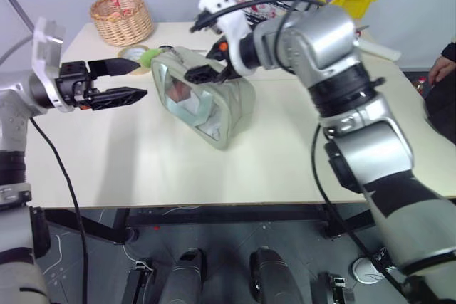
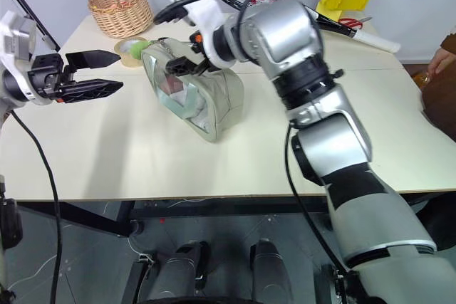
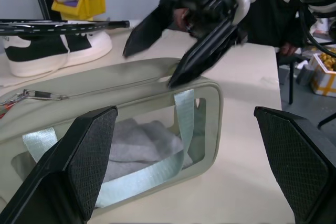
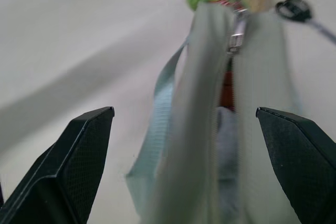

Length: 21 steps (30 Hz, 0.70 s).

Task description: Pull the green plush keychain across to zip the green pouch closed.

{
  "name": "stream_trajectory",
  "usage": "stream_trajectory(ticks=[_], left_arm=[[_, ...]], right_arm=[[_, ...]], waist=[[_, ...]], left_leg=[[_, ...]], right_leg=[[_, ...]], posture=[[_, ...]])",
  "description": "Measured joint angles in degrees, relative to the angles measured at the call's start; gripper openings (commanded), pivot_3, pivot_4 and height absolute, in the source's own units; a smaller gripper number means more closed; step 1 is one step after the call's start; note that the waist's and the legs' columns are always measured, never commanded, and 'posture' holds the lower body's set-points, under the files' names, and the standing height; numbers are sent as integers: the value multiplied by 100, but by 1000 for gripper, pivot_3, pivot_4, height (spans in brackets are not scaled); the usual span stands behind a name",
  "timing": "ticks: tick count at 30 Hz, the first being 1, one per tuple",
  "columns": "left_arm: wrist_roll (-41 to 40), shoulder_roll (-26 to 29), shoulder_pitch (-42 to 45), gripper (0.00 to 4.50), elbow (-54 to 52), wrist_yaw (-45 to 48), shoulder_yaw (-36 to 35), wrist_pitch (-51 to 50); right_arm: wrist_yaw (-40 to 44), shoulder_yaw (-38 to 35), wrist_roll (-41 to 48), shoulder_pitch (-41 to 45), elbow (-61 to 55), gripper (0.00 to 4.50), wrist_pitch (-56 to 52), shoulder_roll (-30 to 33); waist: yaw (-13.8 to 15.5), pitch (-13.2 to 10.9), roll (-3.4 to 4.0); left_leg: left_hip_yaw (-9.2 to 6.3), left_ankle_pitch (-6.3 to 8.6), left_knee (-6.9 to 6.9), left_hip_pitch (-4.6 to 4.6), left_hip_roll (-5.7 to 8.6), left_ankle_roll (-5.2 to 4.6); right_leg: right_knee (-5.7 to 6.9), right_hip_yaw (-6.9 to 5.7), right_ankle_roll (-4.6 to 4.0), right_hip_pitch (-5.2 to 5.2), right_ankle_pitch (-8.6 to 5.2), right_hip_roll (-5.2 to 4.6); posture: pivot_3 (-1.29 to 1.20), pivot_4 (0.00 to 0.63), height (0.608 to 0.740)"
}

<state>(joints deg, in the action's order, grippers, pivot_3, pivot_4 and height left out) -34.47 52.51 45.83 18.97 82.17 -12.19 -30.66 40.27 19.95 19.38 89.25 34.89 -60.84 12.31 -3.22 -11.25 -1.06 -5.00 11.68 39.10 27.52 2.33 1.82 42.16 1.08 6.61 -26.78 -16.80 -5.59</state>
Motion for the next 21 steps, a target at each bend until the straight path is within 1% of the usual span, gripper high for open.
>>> stream_trajectory(ticks=[3,6,8,9,10,13,15,17,19,21], left_arm=[[0,11,-122,4500,-7,-15,-43,1],[0,11,-172,4500,-107,-62,-66,1],[-5,16,-231,4500,-183,-97,-86,0],[-5,18,-265,4500,-194,-112,-101,0],[-6,22,-297,4500,-214,-120,-106,-1],[-6,38,-333,4500,-245,-130,-117,-2],[-6,38,-342,4500,-289,-143,-130,-4],[-8,39,-348,4500,-309,-161,-166,-5],[-8,41,-347,4500,-316,-173,-183,-6],[-8,41,-339,4500,-300,-170,-192,-7]], right_arm=[[195,120,-241,179,633,3635,199,-387],[291,169,-533,304,1219,2039,524,-686],[323,147,-676,368,1495,1031,696,-734],[350,108,-723,395,1579,453,769,-731],[371,48,-768,426,1647,13,832,-721],[603,-34,-820,429,1617,13,869,-609],[909,4,-900,412,1358,13,899,-412],[1392,159,-1010,322,832,13,1191,-41],[2136,390,-1060,-39,-105,13,1682,545],[2736,553,-1099,-412,-811,13,1998,1041]], waist=[[-32,0,0],[-60,0,0],[-74,0,0],[-79,0,0],[-82,0,0],[-85,0,0],[-83,0,0],[-76,0,0],[-66,1,-2],[-75,2,-3]], left_leg=[[-3,0,-1,1,1,0],[-6,0,-1,1,1,0],[-6,0,-2,1,1,0],[-6,0,-3,1,1,0],[-6,0,-5,1,1,0],[-6,0,-5,4,1,0],[-6,0,-4,15,1,0],[-6,0,0,33,2,1],[-7,0,5,46,3,1],[-7,-1,9,49,4,1]], right_leg=[[1,-2,0,-1,0,1],[2,-3,0,-1,0,1],[3,-2,0,-2,0,1],[4,-2,0,-4,0,1],[5,-2,0,-7,0,2],[5,-1,0,-9,0,2],[6,-2,1,-18,0,2],[8,-3,1,-33,0,2],[7,-6,3,-40,0,2],[9,-7,4,-40,1,1]], posture=[[0,150,659],[0,150,659],[0,150,659],[0,150,659],[0,150,659],[0,150,659],[0,150,659],[0,150,659],[0,150,659],[0,150,659]])
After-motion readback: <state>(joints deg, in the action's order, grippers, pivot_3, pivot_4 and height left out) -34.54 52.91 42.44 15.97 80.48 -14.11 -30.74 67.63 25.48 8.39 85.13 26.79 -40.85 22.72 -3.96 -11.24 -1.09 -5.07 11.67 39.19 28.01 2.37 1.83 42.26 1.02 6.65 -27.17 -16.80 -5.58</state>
